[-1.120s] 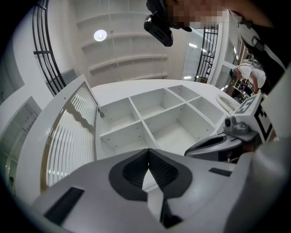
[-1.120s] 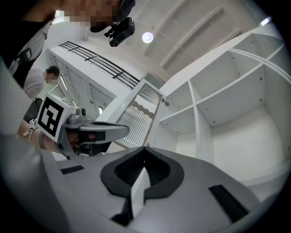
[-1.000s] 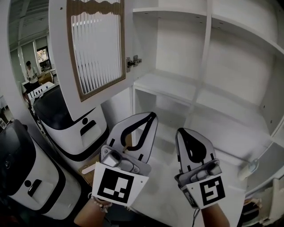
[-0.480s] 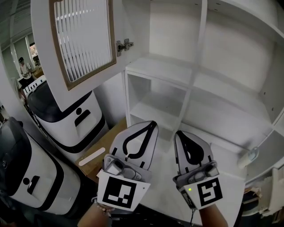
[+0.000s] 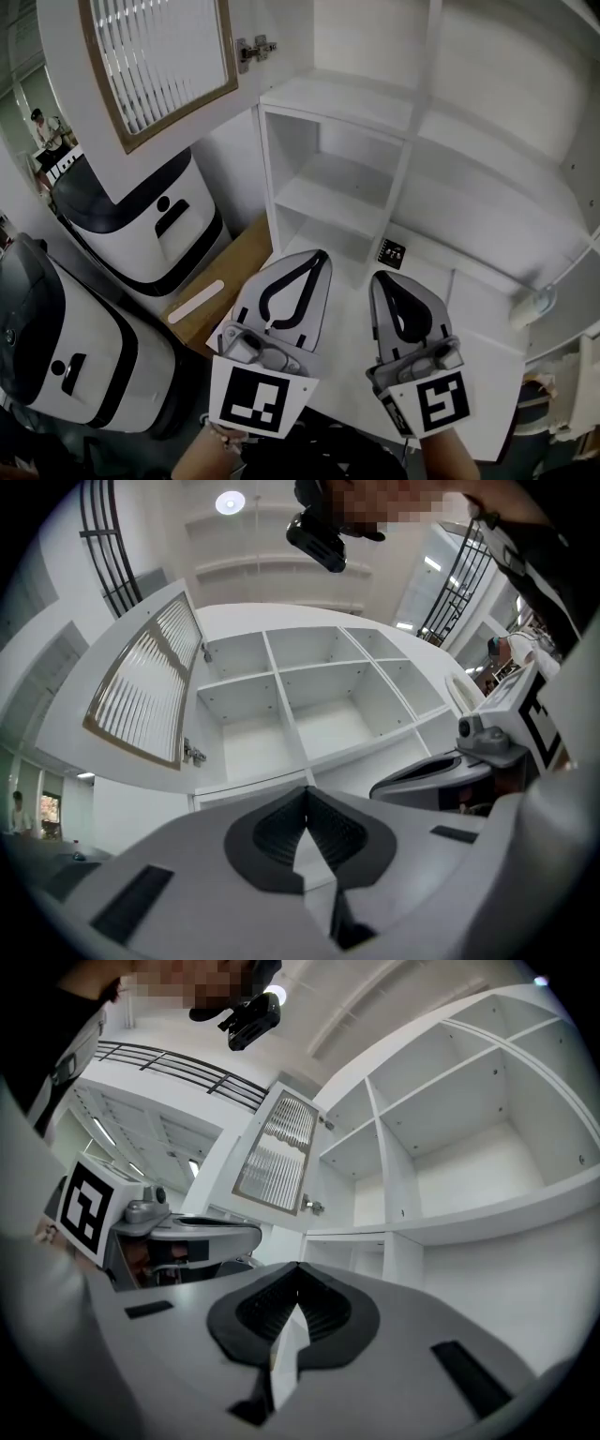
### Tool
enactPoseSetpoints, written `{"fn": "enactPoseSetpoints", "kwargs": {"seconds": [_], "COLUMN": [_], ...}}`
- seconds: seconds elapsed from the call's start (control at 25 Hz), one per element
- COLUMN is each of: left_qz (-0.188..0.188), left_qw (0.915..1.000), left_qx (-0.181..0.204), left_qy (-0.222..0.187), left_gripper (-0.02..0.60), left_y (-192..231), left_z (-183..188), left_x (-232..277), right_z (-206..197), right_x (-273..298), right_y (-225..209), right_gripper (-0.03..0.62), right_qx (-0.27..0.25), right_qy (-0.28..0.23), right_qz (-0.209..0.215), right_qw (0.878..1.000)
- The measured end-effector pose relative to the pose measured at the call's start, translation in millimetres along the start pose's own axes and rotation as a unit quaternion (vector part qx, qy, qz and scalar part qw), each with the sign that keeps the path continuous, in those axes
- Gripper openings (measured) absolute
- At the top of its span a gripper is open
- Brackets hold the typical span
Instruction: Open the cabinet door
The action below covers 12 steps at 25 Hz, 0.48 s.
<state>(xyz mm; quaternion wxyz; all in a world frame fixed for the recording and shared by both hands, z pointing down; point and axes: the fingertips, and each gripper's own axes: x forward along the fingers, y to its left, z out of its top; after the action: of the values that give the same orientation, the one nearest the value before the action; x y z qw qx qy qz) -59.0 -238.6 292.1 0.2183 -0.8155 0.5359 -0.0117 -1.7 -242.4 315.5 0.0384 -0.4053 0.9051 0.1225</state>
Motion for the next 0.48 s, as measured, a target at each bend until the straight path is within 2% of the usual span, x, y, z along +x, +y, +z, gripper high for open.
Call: {"fn": "enactPoseSetpoints", "kwargs": {"seconds": [0.48], "left_qz": [0.014], "left_qw": [0.9984], "left_qx": [-0.041], "left_qy": [0.037], "left_gripper": [0.000], "left_y": [-3], "left_z": [-38], "left_x": [-11], "right_z": [-26], "right_x": [-2], "right_y": [4], "right_gripper": [0.000], "right_qx": [0.026], "right_qy": [0.024], "right_qz": [-0.007], "right_qw": [0.999]}}
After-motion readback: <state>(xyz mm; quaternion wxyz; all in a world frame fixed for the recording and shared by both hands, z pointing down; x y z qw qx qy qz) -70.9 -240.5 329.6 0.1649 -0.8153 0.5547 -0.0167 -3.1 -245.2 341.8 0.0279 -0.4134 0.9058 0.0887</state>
